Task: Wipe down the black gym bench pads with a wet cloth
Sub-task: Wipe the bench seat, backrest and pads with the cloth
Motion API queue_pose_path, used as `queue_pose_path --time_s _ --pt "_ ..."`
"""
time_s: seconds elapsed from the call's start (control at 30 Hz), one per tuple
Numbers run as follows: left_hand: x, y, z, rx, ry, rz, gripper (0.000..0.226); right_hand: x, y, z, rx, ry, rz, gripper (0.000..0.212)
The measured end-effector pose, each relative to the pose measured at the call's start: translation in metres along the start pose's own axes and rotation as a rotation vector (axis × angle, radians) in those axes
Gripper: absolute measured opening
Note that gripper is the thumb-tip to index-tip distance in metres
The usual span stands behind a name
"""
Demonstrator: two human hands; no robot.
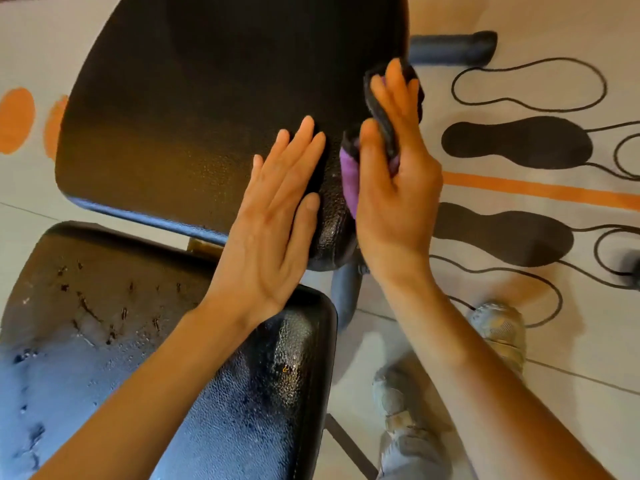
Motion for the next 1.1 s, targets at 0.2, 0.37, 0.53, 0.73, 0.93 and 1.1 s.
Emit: queue_pose_path --time_s 0.2,0.37,0.53,0.73,0.93,1.1 --pt "-0.017 -0.034 0.0 -0.082 0.033 0.068 0.049 -0.023 -0.006 -0.016 -0.004 -0.108 -0.098 0.04" --pt "-0.037 -0.089 -0.009 -0.19 0.015 0.176 0.049 -0.028 -0.053 -0.045 -0.045 -0.166 -0.246 0.039" --pt "-0.046 -0.139 -0.013 -0.307 0.015 0.191 0.051 -0.018 -0.095 -0.067 -0.105 -0.278 -0.409 0.039" --pt "-0.048 -0.185 -0.015 -0.436 0.042 0.253 0.055 -0.006 -0.13 -0.065 -0.282 -0.425 -0.606 0.04" --pt "-0.044 -0.209 -0.025 -0.551 0.035 0.309 0.058 0.007 -0.134 -0.051 -0.406 -0.58 -0.752 0.043" --pt "-0.045 -0.22 -0.034 -0.615 0.067 0.379 0.058 0.019 -0.126 -0.041 -0.503 -0.699 -0.799 0.043"
Point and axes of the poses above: each hand's wrist, its own y-axis towards the middle knuckle, its own x-axis out of the palm, z = x × y, the point moved 4 cm from there along y, towards the middle knuckle, and after that the axes turned 10 degrees about -y, right-handed, at the moved point
